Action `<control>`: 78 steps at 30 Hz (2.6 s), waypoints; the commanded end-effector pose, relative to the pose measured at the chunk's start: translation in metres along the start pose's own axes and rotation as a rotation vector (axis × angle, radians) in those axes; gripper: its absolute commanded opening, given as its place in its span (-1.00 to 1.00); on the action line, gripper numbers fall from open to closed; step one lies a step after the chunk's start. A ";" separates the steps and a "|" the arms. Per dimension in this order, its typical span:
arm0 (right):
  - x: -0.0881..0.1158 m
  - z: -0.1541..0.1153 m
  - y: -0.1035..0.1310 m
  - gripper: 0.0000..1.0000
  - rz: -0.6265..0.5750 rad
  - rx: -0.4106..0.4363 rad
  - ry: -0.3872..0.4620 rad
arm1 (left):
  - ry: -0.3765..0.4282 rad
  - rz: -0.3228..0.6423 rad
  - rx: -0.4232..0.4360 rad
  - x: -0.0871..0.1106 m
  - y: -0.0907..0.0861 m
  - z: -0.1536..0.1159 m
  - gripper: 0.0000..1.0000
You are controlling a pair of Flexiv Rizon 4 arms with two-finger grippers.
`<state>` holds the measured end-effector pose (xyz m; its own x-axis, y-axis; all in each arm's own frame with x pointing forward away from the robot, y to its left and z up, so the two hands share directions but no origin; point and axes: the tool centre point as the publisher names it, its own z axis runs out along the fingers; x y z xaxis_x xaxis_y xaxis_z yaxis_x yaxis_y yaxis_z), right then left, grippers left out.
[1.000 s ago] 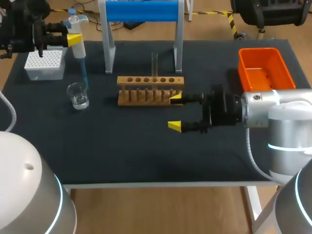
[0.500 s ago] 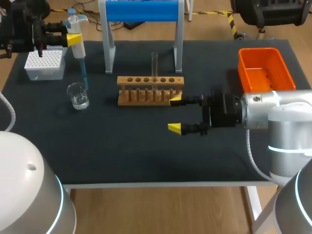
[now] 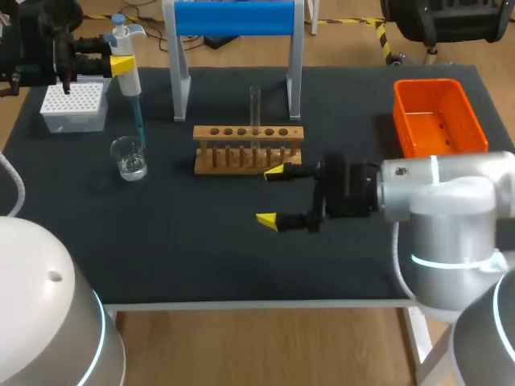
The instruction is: Invert the test tube, pick up the pipette, mount the tip to pipette, aspirate from beaker and dispense into the tube, eject the tip, return the pipette, and cap with the stopper.
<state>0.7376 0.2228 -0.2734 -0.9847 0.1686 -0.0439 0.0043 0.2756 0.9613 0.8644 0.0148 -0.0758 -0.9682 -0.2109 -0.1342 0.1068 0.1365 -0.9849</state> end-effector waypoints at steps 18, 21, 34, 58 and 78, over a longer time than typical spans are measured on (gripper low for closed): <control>-0.031 0.111 0.008 1.00 -0.014 0.070 -0.123 | -0.001 0.002 0.000 0.000 0.000 0.001 -1.00; -0.034 0.122 0.008 1.00 -0.010 0.077 -0.130 | -0.001 0.002 0.000 0.000 0.000 0.001 -1.00; -0.041 0.145 0.006 1.00 0.013 0.077 -0.160 | -0.001 0.002 0.000 0.000 0.000 0.001 -1.00; -0.041 0.145 0.006 1.00 0.013 0.077 -0.160 | -0.006 0.006 -0.004 -0.007 0.007 -0.003 -1.00; -0.041 0.145 0.006 1.00 0.013 0.077 -0.160 | -0.020 0.022 -0.018 -0.055 0.047 -0.034 -1.00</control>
<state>0.8029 0.3553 -0.3051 -0.9435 0.3211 -0.0817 0.0353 0.3425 0.9389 0.9027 0.0618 -0.1053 -0.9541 -0.2531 -0.1600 0.1192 0.1690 -0.9784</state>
